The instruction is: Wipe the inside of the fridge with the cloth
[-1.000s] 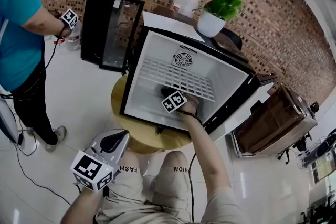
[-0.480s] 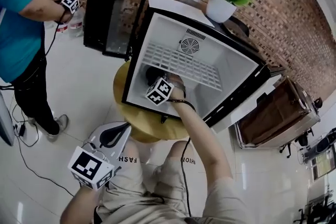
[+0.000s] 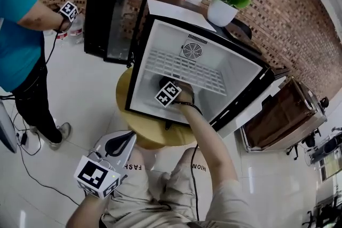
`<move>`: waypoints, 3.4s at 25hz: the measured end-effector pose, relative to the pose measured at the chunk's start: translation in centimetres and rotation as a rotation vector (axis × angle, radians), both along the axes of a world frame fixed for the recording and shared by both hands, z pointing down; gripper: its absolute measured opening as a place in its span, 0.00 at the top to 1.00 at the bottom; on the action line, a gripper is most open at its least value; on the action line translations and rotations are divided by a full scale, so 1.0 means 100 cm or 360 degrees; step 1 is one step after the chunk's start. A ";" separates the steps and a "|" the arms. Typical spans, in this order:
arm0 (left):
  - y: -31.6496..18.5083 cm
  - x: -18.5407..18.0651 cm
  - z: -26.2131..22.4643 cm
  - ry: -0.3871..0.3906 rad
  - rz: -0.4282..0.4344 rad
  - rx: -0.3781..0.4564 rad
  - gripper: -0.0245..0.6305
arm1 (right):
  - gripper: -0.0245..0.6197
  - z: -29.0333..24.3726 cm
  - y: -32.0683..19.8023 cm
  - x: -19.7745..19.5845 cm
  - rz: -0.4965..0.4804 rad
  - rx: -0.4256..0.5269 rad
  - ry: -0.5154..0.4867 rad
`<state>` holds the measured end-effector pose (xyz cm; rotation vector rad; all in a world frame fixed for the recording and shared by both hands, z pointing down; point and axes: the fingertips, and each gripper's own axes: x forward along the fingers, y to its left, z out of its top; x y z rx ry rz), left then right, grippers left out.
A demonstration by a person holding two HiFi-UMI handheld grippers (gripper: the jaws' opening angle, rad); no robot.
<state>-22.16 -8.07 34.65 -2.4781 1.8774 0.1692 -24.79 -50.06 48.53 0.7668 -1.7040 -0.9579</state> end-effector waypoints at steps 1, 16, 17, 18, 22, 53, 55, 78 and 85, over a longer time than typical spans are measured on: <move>-0.001 0.000 0.001 0.0004 0.0005 -0.0004 0.96 | 0.87 0.000 -0.009 0.021 0.0082 -0.0013 0.0008; 0.002 0.008 -0.002 -0.0007 0.0015 0.0004 0.96 | 0.86 -0.056 0.052 0.010 -0.0106 -0.0038 -0.0529; 0.002 0.008 -0.001 -0.0004 0.0012 -0.0001 0.96 | 0.86 -0.061 0.063 -0.012 -0.0197 -0.0024 -0.0625; 0.001 0.008 0.000 -0.0004 0.0011 -0.0004 0.96 | 0.86 -0.064 0.069 -0.030 -0.0250 0.0012 -0.0680; 0.001 0.008 0.000 -0.0024 0.0002 0.0007 0.96 | 0.86 -0.075 0.062 -0.076 -0.0199 0.0197 -0.0802; -0.009 0.017 0.021 -0.0036 0.0018 -0.0067 0.96 | 0.87 -0.059 0.064 -0.094 -0.0461 0.0271 -0.0686; -0.009 0.016 0.020 -0.0032 0.0013 -0.0062 0.96 | 0.87 -0.058 0.074 -0.104 -0.0515 0.0183 -0.0704; -0.001 0.030 0.001 -0.0045 0.0058 -0.0004 0.96 | 0.87 -0.056 0.105 -0.066 -0.0495 0.0153 -0.0553; -0.001 0.029 -0.002 -0.0039 0.0058 0.0013 0.96 | 0.87 0.006 0.112 -0.104 -0.0614 -0.0406 -0.0428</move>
